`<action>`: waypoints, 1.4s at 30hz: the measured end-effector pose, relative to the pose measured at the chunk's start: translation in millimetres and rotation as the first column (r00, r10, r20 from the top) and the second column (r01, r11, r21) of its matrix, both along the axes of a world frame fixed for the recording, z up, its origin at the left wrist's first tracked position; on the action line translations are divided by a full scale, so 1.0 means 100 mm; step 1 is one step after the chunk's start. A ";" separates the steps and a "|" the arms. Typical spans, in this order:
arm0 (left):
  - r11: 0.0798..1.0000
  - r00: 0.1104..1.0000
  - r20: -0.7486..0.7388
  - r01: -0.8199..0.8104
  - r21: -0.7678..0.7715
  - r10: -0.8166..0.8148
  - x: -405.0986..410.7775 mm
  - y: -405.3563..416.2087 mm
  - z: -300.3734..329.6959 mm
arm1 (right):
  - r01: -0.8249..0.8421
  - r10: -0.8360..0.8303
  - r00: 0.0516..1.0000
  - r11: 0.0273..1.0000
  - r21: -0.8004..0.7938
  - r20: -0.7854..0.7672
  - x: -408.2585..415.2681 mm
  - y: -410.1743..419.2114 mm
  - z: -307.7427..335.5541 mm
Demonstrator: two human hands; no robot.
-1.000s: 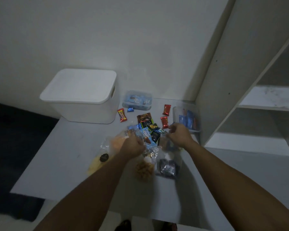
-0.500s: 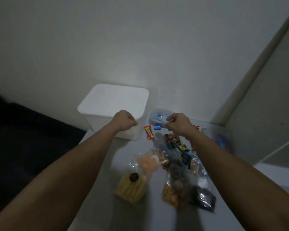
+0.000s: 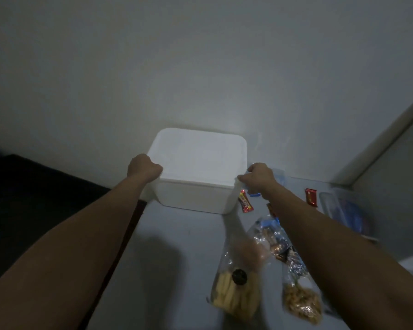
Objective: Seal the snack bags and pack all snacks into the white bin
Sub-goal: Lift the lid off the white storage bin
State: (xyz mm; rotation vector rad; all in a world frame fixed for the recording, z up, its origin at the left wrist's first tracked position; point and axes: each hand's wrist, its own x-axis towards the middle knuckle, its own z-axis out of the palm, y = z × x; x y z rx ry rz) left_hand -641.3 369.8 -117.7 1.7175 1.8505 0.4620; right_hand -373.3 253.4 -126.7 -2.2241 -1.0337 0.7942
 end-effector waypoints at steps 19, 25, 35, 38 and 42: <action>0.985 0.980 0.132 -0.136 -0.110 0.150 -0.24 0.47 -0.14 | 0.204 -0.206 0.978 0.976 -0.082 -0.025 -0.05 0.21 0.14; 0.983 0.967 0.195 -0.147 -0.110 0.167 -0.21 0.46 0.07 | 0.241 -0.244 0.963 0.970 -0.039 -0.109 0.04 0.25 0.19; 0.990 0.937 0.317 -0.129 -0.064 0.143 -0.18 0.44 0.43 | 0.244 -0.237 0.951 0.970 0.011 -0.201 0.15 0.16 0.44; 0.989 0.926 0.353 -0.110 -0.095 0.136 -0.12 0.45 0.49 | 0.239 -0.228 0.953 0.970 0.034 -0.199 0.20 0.08 0.52; 0.985 0.890 0.439 -0.055 -0.163 0.122 -0.04 0.38 0.46 | 0.201 -0.196 0.965 0.980 0.012 -0.174 0.28 -0.11 0.59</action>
